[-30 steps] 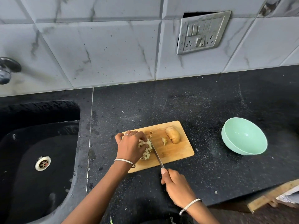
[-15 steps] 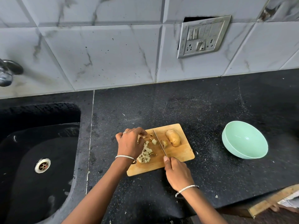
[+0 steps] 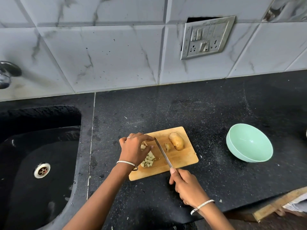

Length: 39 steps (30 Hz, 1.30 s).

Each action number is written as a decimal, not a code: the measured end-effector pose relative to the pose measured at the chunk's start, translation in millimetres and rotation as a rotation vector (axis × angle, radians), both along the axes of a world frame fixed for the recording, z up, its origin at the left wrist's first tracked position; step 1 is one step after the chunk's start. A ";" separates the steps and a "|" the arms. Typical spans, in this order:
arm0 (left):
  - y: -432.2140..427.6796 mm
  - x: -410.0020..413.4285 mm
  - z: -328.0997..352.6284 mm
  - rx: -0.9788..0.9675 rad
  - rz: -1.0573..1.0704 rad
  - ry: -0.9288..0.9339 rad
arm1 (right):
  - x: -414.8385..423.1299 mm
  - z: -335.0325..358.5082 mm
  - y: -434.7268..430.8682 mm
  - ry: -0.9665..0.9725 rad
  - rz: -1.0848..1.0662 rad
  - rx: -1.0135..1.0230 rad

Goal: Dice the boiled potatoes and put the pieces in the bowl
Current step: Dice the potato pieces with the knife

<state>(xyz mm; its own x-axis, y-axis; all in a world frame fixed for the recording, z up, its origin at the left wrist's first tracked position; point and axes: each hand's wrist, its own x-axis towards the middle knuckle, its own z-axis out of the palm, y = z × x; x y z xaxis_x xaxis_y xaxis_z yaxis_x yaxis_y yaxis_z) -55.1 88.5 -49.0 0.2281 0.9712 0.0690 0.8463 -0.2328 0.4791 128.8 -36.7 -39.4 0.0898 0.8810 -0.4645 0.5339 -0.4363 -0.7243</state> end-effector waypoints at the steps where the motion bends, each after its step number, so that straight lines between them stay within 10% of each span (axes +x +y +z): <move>1: 0.3 1.7 0.3 0.012 -0.013 0.012 | 2.0 2.2 -0.4 0.067 -0.032 -0.027; 11: -4.0 43.2 -0.8 0.031 -0.092 0.074 | 29.8 2.9 -4.5 0.187 -0.291 -0.018; 39: 1.7 49.4 -23.0 0.023 -0.031 -0.047 | 24.4 -21.1 -8.4 -0.145 -0.120 0.050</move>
<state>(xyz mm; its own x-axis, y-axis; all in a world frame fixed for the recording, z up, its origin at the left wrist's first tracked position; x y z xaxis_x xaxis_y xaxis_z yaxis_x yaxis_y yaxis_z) -5.8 90.2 -72.0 0.2543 0.9617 0.1025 0.8152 -0.2702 0.5122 153.2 -45.2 -60.5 0.2586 0.8814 -0.3952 0.5801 -0.4689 -0.6661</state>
